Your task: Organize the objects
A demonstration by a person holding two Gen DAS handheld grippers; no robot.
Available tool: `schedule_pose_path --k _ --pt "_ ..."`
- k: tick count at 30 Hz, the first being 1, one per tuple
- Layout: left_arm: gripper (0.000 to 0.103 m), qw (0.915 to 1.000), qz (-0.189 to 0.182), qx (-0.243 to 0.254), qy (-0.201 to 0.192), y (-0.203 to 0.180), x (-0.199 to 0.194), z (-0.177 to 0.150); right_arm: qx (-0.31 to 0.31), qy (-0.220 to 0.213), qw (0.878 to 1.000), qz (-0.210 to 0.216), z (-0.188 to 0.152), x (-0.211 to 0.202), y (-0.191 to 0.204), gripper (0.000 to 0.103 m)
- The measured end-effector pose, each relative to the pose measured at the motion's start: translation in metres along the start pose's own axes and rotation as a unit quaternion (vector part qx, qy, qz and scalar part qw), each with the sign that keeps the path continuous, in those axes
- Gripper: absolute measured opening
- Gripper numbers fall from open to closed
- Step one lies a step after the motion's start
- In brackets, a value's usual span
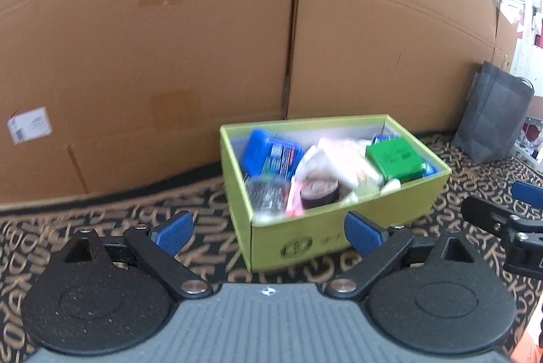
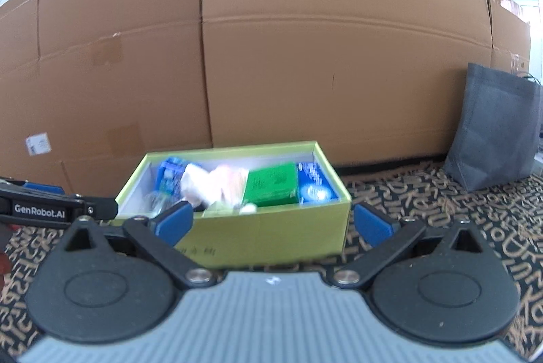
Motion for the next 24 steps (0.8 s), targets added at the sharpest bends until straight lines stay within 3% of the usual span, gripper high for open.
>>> schedule_pose_path --k 10,24 --pt "0.099 0.9996 0.024 -0.003 0.017 -0.002 -0.025 -0.037 -0.017 0.041 0.999 -0.014 -0.029 -0.029 0.006 0.103" --pt "0.099 0.9993 0.033 0.003 0.016 -0.001 -0.036 -0.042 -0.030 0.048 0.998 -0.015 -0.030 -0.035 0.016 0.103"
Point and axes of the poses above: each gripper's, at about its wrist camera, not at the fingertips, and x roughly the way its jaws point, y to its left, z to its top, the point moved 1 cm from there along x, roughly the way its jaws point, and after that the axes turned 6 degrees about -z, right-handed, at the moved point
